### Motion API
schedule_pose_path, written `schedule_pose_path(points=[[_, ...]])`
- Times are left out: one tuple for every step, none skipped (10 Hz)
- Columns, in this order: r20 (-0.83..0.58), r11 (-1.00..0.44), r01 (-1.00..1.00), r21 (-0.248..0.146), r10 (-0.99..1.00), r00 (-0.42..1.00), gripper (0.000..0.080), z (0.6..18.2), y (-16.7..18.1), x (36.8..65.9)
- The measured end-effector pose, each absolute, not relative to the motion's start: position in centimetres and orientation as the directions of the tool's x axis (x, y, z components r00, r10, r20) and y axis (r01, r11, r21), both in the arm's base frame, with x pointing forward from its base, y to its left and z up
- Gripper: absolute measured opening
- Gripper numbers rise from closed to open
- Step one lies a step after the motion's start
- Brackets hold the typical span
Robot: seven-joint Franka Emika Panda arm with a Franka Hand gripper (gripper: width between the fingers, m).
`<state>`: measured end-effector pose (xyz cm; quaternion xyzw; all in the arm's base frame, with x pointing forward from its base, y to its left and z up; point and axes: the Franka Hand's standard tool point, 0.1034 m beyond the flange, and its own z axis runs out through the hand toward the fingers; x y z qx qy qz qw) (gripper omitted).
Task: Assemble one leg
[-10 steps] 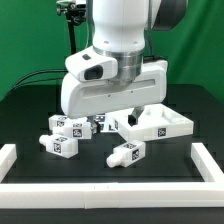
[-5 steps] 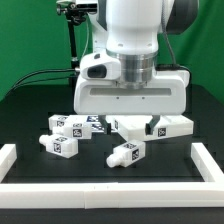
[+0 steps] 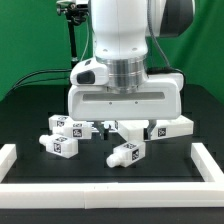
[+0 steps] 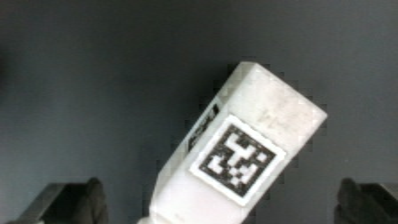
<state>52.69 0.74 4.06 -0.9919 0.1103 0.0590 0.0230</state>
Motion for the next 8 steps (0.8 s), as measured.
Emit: schedule_pose_path(points=[[-0.116,-0.957,-0.29,-0.023,-0.286,0.951,0.0649,3.6,0.9,52.8],[-0.111,-0.942,-0.337,-0.015,-0.333,0.936,0.0649,2.9,1.2,52.8],[-0.102,-0.936,-0.352,-0.016,-0.348,0.932,0.0649,2.3,1.6,52.8],[-0.096,-0.927,-0.374,-0.023,-0.37,0.924,0.0649,1.6,1.6,52.8],[-0.09,-0.923,-0.383,-0.026,-0.379,0.921,0.0649,1.3,1.5,52.9],[-0.09,-0.924,-0.381,-0.026,-0.377,0.922,0.0649,1.3,1.6,52.9],[-0.091,-0.924,-0.38,-0.026,-0.377,0.922,0.0623,1.2,1.6,52.8],[-0.091,-0.925,-0.38,-0.026,-0.377,0.922,0.0623,1.2,1.6,52.8]])
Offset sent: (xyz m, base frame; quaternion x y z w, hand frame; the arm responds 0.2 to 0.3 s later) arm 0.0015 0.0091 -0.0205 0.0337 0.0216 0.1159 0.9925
